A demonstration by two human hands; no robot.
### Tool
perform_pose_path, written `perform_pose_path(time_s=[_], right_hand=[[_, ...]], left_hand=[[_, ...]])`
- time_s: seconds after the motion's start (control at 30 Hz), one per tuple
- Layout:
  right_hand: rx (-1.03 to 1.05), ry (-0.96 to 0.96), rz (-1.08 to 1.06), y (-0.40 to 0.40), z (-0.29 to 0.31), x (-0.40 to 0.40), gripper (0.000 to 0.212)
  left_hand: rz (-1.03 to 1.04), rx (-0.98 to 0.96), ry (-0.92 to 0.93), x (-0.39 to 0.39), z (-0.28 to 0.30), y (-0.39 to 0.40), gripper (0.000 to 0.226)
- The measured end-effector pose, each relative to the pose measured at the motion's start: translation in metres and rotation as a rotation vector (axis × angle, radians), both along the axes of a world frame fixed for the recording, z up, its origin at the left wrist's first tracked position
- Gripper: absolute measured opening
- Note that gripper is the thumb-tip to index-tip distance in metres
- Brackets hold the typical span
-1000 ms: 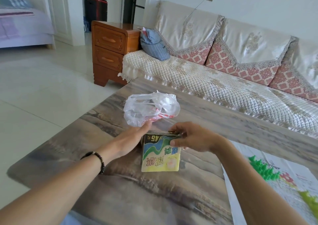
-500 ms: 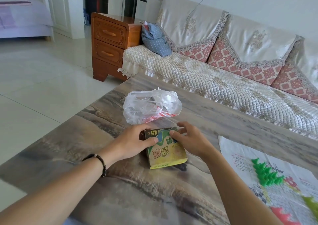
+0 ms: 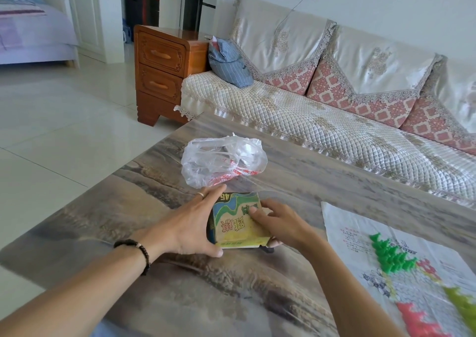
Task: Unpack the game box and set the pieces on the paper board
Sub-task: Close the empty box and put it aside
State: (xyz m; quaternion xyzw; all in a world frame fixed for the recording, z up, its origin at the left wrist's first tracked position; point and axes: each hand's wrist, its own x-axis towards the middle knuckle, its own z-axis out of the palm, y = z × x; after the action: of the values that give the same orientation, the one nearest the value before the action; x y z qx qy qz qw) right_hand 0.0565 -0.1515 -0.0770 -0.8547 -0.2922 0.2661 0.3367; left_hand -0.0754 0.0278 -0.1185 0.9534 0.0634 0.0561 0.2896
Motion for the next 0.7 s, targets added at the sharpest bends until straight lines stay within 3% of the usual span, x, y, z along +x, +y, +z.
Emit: perform_pose_path(time_s=[0.17,0.33,0.47,0.57,0.63,0.7], right_hand=[[-0.011,-0.032,-0.008,0.005,-0.005,-0.005,0.039],[-0.134,-0.181,-0.051,0.017,-0.011,-0.001,0.060],[-0.111,-0.126,-0.055,0.017,-0.009,-0.003,0.065],[-0.044,0.053,-0.080,0.028,-0.005,-0.013,0.068],[-0.010,0.106,-0.077,0.048,-0.003,-0.027,0.062],[0.042,0.108,-0.057,0.073,-0.003,-0.043,0.041]], left_hand=[[0.011,-0.069,0.002,0.000,-0.002,0.006,0.135],[0.012,0.010,0.033,-0.003,-0.002,0.007,0.124],[-0.038,0.063,0.056,-0.005,-0.001,0.012,0.109],[-0.020,0.089,0.049,-0.012,0.002,0.018,0.098],[0.015,0.121,0.030,-0.023,0.008,0.027,0.092],[0.061,0.131,0.026,-0.039,0.014,0.042,0.082]])
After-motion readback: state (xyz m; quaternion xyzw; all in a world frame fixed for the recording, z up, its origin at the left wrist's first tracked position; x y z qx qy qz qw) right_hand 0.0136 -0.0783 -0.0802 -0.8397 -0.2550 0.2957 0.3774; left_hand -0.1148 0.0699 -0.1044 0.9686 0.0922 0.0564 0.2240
